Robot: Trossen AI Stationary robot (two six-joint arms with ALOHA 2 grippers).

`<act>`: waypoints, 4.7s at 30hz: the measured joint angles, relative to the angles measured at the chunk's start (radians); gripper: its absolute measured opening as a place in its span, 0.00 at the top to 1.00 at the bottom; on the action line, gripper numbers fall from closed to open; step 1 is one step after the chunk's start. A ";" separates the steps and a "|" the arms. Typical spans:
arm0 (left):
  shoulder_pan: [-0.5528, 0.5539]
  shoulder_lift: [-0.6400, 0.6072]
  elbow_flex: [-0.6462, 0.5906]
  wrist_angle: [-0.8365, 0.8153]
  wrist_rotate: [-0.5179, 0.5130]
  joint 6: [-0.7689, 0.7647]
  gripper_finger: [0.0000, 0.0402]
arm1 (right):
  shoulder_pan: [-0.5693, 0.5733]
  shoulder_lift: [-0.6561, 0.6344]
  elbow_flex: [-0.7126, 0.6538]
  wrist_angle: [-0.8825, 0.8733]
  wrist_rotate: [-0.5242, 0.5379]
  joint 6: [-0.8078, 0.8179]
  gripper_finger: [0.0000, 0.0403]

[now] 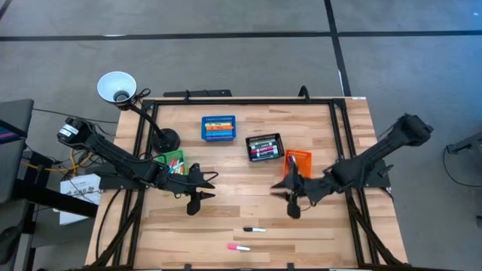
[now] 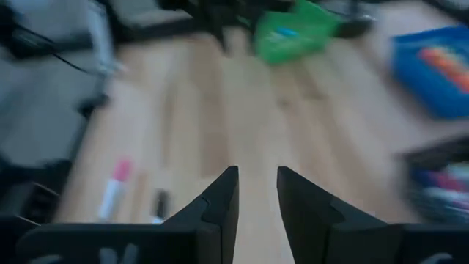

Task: Pick & Place Markers
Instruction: Put the black highlighter pen into the green basket

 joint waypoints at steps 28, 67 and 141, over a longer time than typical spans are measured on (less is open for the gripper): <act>0.000 0.000 0.000 0.029 0.000 0.003 0.65 | 0.068 0.776 -0.034 0.939 -0.183 -0.183 0.64; 0.000 0.000 0.000 0.036 0.000 0.003 0.65 | 0.038 0.826 0.119 0.593 -0.194 -0.202 0.90; 0.171 0.210 -0.046 0.224 0.104 0.177 0.88 | -0.259 0.831 0.261 0.736 -0.137 -0.313 0.55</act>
